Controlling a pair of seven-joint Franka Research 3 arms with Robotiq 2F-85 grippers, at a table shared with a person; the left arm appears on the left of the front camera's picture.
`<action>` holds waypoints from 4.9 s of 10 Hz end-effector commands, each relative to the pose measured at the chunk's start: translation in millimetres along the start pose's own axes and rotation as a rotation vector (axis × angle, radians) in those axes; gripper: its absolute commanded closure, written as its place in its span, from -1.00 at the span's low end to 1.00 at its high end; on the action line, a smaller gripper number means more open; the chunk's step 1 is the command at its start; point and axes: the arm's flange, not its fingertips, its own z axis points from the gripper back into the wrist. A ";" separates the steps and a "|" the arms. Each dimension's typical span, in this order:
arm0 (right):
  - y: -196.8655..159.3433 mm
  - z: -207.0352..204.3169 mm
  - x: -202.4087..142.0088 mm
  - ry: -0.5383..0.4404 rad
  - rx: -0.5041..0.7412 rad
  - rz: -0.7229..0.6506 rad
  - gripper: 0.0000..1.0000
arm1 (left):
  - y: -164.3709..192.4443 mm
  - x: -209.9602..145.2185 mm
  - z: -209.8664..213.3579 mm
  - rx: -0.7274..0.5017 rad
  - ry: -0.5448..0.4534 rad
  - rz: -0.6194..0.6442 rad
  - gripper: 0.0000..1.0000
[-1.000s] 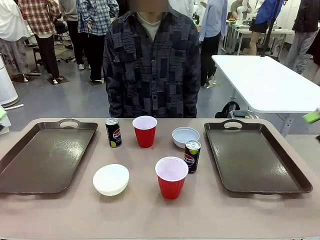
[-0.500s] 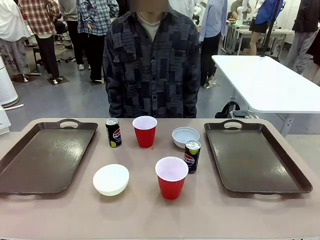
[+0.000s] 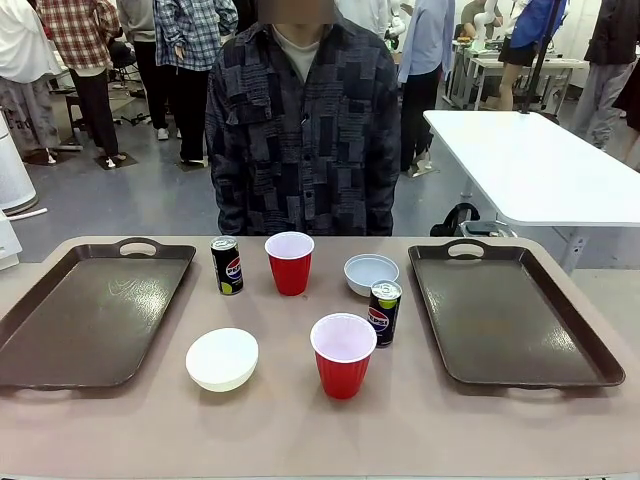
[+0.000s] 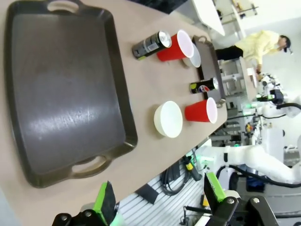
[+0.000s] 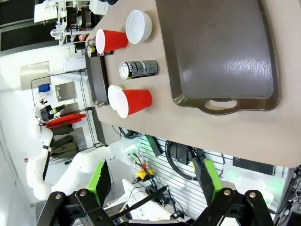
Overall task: Prepare tableware on both trays.
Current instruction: Pick up a Picnic Bowl from the table and place it on a Handle tray.
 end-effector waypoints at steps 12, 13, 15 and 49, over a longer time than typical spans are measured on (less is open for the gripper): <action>0.0 0.0 0.0 0.000 0.000 0.000 -1.00 | -0.6 1.5 -2.4 0.004 -0.002 -0.001 -1.00; 0.0 0.0 0.0 0.000 0.000 0.000 -1.00 | -0.6 1.5 -2.4 0.004 -0.002 -0.001 -1.00; 0.0 0.0 0.0 0.000 0.000 0.000 -1.00 | -0.6 1.5 -2.4 0.004 -0.002 -0.001 -1.00; 203.1 -413.0 190.4 -0.047 -0.748 0.292 -1.00 | -0.6 1.5 -2.4 0.004 -0.002 -0.001 -1.00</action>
